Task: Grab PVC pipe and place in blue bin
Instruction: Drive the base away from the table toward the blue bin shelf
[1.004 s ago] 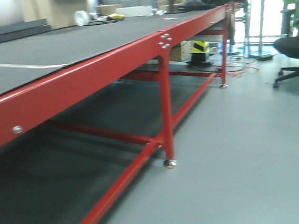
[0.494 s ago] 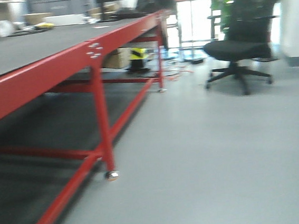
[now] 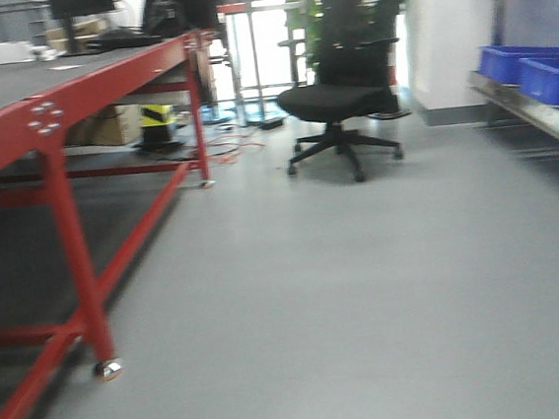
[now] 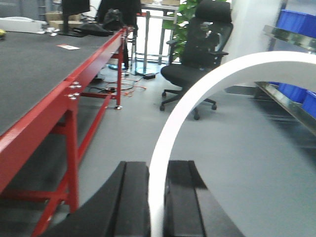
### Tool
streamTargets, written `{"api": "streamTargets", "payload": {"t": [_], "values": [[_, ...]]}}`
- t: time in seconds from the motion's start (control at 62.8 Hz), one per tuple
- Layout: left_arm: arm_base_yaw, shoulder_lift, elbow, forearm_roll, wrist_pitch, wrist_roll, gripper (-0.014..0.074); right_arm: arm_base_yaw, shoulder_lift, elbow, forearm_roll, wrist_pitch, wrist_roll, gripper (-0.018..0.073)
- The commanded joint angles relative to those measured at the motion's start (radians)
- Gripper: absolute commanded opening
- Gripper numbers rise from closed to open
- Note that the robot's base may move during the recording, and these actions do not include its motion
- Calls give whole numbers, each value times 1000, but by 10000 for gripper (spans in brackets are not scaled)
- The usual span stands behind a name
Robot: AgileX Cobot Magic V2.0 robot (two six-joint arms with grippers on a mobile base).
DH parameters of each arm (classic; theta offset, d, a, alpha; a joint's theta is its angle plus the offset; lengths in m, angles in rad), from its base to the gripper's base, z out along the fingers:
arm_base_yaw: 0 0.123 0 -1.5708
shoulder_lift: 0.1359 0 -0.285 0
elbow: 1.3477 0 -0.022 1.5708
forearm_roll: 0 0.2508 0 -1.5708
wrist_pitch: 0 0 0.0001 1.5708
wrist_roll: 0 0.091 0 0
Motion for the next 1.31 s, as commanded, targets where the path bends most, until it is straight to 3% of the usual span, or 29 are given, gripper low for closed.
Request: {"api": "streamTargets", "payload": {"t": [0.0, 1.291], "values": [[-5, -6, -2, 0, -28, -2, -111, 2, -7, 0, 0, -33, 0, -162], [-5, -6, -2, 0, -30, -2, -111, 2, -7, 0, 0, -33, 0, -162]]}}
